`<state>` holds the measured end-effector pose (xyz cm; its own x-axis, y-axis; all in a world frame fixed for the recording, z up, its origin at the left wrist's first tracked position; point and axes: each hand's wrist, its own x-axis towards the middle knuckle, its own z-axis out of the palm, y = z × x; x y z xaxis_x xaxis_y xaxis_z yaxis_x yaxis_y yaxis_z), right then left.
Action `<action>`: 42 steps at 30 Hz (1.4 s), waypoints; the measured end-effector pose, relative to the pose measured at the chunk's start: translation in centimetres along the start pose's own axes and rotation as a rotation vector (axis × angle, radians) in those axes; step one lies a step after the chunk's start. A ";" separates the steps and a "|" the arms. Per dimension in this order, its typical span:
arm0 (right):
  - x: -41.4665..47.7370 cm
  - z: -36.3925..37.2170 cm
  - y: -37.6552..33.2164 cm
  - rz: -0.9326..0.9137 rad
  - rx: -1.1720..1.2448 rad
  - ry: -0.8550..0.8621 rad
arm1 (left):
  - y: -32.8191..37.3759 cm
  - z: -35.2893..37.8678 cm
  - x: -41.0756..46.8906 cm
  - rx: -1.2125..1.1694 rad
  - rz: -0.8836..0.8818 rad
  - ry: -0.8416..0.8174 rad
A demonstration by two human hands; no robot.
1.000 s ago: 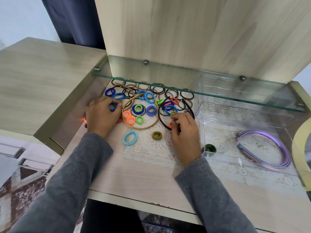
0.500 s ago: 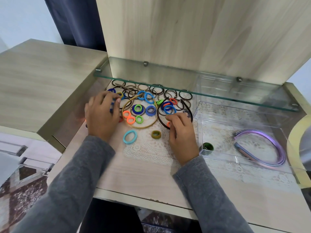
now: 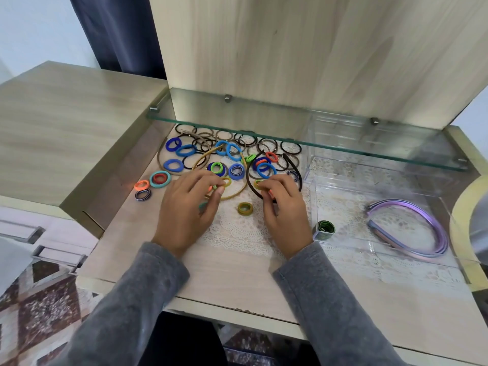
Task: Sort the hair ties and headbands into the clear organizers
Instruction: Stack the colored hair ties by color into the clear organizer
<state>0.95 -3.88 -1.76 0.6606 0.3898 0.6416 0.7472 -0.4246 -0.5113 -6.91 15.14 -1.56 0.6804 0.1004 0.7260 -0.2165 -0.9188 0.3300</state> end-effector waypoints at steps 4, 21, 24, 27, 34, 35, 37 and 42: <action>-0.1 -0.1 -0.3 -0.012 0.060 0.002 | -0.1 0.1 -0.1 -0.039 0.019 -0.080; -0.5 -0.9 -1.3 -0.037 -0.064 -0.191 | 1.3 0.6 0.1 0.158 0.084 -0.064; -0.5 -0.9 -1.3 -0.031 -0.074 -0.195 | 1.2 0.4 0.1 0.117 0.035 -0.072; -0.4 -0.9 -1.4 -0.027 -0.078 -0.198 | 1.3 0.4 -0.1 0.097 0.019 -0.091; -0.4 -0.9 -1.4 -0.014 -0.080 -0.234 | 1.1 0.5 -0.2 0.076 0.012 -0.111; -0.4 -0.9 -1.4 -0.008 -0.074 -0.226 | 1.0 0.6 -0.3 0.069 0.011 -0.115; -0.4 -1.0 -1.6 0.010 -0.055 -0.209 | 1.0 0.6 -0.3 0.058 0.009 -0.137; -0.4 -1.2 -1.6 0.075 0.013 -0.100 | 1.2 0.5 -0.3 0.033 0.028 -0.193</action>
<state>-0.61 -4.31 -0.51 0.7181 0.4375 0.5412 0.6959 -0.4450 -0.5636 -6.98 13.86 -1.67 0.7967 0.0024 0.6043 -0.2163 -0.9326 0.2890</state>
